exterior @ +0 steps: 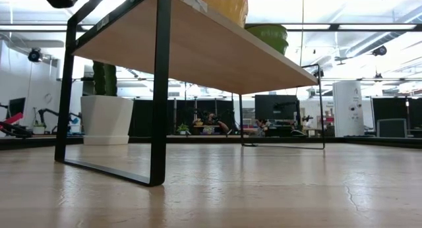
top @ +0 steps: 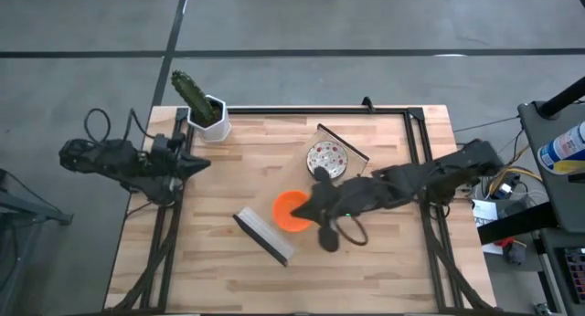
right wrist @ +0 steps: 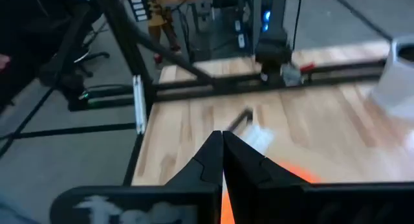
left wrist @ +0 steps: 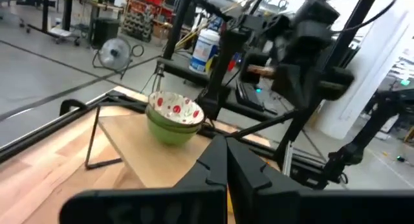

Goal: Pick & Place Mini bowls
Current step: Return to Home Position

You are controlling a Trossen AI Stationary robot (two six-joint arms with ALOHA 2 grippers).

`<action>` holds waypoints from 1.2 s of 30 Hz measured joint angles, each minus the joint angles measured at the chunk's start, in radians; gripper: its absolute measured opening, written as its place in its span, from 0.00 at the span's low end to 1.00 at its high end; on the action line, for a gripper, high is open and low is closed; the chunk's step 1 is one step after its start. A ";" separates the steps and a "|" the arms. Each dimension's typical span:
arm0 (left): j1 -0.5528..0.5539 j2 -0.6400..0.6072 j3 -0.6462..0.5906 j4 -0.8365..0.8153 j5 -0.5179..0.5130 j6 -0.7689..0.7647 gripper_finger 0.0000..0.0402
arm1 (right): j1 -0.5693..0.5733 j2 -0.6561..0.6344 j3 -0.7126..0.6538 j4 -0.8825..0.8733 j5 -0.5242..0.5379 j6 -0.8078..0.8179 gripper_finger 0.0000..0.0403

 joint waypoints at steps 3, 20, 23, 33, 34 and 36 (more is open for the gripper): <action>0.000 0.001 -0.013 0.002 -0.001 0.013 0.00 | 0.003 -0.090 -0.133 0.003 -0.001 0.087 0.02; 0.000 -0.083 -0.209 0.229 -0.052 0.156 0.00 | -0.009 -0.566 -0.761 0.278 0.108 0.083 0.02; 0.000 -0.125 -0.252 0.241 -0.039 0.169 0.00 | -0.009 -0.670 -0.853 0.344 0.092 0.050 0.02; 0.000 -0.211 -0.362 0.326 0.069 0.251 0.00 | -0.011 -0.967 -1.063 0.412 0.110 -0.061 0.02; 0.000 -0.218 -0.385 0.367 0.073 0.260 0.00 | -0.010 -0.992 -1.081 0.423 0.104 -0.094 0.02; 0.000 -0.236 -0.431 0.426 0.099 0.261 0.00 | -0.010 -1.042 -1.109 0.432 0.060 -0.140 0.02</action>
